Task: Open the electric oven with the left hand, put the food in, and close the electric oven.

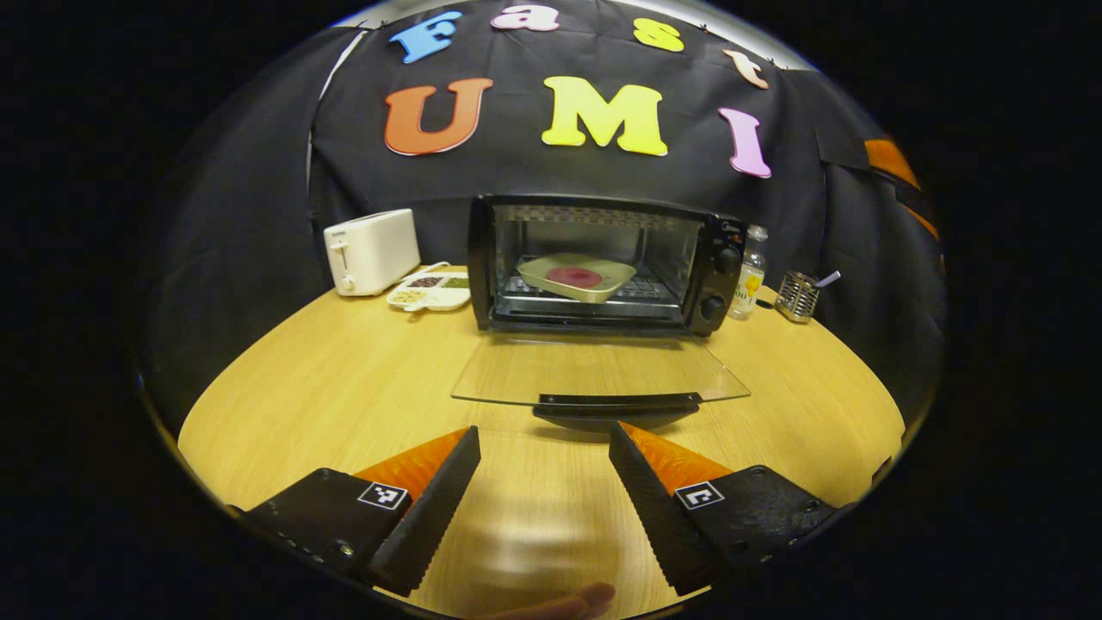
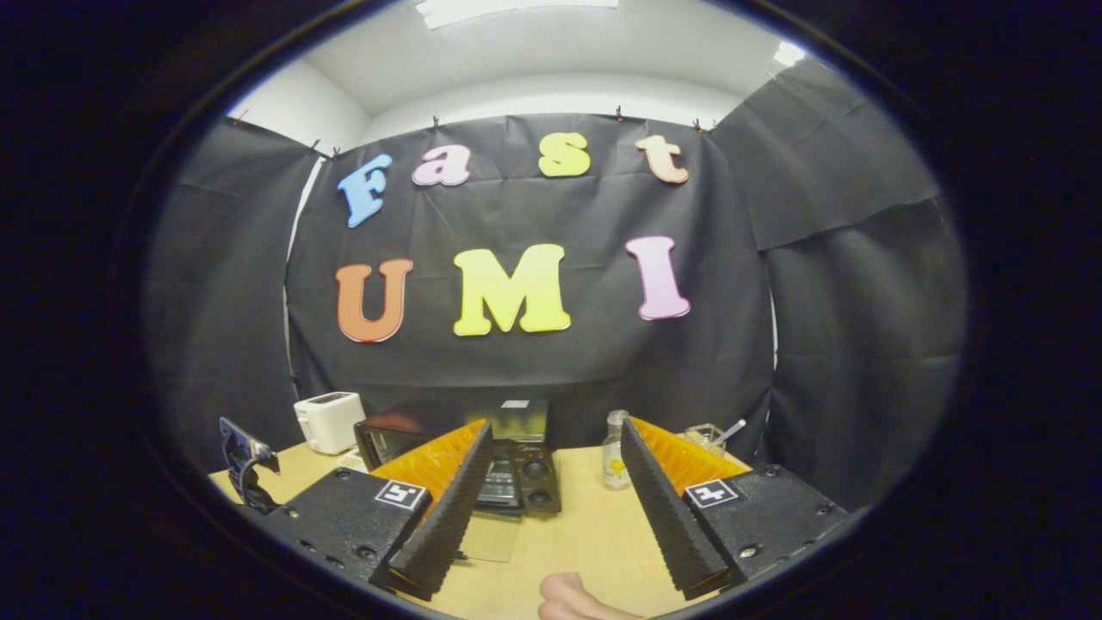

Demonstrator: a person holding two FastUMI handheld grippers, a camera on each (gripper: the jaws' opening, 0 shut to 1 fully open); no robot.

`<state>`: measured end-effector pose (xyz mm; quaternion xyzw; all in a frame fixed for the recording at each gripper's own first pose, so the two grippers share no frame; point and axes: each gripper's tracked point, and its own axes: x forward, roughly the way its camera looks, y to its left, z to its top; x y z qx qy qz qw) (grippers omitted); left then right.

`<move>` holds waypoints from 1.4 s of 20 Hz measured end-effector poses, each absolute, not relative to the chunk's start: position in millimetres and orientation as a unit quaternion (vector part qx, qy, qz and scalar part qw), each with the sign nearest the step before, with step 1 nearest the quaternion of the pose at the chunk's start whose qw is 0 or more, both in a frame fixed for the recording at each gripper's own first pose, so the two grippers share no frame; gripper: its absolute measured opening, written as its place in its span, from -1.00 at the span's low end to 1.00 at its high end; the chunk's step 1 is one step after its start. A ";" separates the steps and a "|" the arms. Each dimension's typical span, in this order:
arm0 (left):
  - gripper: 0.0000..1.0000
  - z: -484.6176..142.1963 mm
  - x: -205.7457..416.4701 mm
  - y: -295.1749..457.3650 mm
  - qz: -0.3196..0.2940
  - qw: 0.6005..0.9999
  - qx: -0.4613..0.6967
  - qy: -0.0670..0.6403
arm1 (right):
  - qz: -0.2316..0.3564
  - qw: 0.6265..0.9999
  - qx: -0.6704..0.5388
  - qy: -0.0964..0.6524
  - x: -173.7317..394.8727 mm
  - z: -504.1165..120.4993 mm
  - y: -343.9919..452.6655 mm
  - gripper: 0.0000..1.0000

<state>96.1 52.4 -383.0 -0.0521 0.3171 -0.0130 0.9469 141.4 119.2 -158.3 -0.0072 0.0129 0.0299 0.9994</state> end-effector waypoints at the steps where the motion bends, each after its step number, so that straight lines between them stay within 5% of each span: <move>1: 0.94 -388.2 98.3 44.9 -0.019 0.945 -0.053 0.323 | 0.025 1.000 -0.011 0.012 140.2 -157.0 112.1 0.89; 28: 0.96 -398.0 136.2 11.2 -0.036 0.933 -0.022 0.358 | -0.019 0.999 0.032 0.000 126.7 -132.9 6.7 0.83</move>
